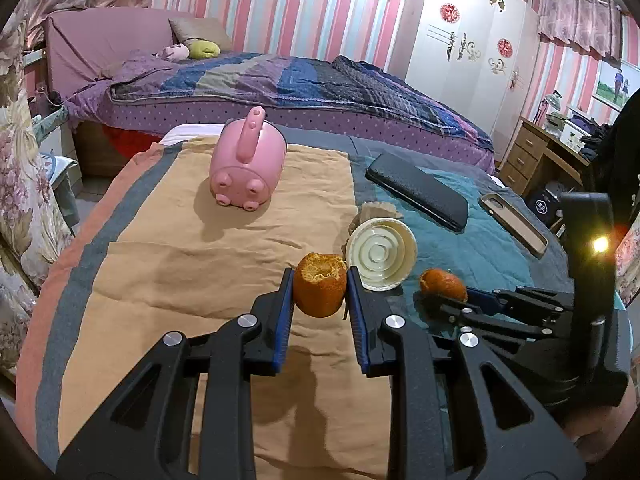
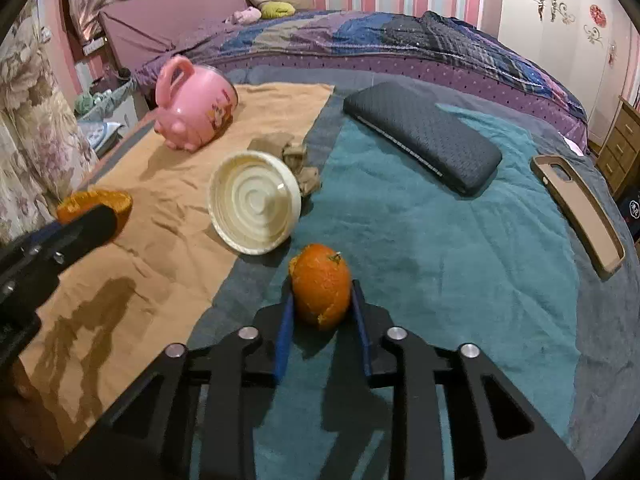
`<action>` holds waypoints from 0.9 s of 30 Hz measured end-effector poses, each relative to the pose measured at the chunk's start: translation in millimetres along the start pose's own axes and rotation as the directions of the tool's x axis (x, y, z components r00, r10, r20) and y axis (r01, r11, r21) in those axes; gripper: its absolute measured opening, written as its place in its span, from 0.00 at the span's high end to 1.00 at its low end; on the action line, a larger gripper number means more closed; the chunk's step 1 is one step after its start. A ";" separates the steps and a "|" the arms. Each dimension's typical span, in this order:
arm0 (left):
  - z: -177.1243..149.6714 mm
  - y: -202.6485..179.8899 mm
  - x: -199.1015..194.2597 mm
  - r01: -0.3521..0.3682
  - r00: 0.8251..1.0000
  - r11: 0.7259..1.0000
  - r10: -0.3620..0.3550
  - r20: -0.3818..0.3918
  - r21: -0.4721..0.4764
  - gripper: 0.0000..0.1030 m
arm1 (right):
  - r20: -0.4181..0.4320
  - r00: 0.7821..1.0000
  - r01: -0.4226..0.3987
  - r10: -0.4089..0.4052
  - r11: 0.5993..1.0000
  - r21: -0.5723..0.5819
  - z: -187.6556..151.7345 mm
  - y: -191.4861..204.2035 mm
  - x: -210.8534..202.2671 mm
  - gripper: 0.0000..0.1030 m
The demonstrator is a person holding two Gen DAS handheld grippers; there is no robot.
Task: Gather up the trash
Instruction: 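Grasp an orange peel with the left tool while the right tool grasps the orange, then carry the peel in the left tool while the right tool carries the orange to the basket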
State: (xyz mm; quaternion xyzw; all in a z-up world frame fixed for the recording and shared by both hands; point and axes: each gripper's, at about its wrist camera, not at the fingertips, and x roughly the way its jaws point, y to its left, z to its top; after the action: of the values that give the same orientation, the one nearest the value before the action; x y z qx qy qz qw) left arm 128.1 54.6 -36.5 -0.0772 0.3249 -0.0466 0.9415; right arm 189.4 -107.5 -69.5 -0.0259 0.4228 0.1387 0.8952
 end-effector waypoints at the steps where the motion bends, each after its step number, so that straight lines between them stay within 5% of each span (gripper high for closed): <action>1: 0.3 0.0 -0.7 0.001 1.000 1.000 -0.001 0.002 -0.001 0.76 | 0.006 1.000 0.000 0.000 1.000 0.006 0.1 -1.1 -1.8 0.76; 15: 7.3 -23.2 -6.9 0.015 0.999 1.000 -0.015 0.033 0.009 0.76 | 0.100 0.995 -0.035 0.028 0.997 0.064 -1.9 -40.1 -47.1 0.76; 27: 10.7 -59.1 -7.6 0.059 0.997 0.997 -0.062 0.052 0.050 0.76 | 0.189 0.982 -0.014 -0.012 0.990 0.138 -17.8 -113.6 -100.6 0.77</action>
State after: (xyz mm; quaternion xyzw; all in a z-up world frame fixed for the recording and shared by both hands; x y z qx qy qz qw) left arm 126.5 -1.3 -13.3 -0.0653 0.2957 -0.0810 0.9496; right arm 146.0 -242.3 -12.1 0.0498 0.3442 0.1113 0.9309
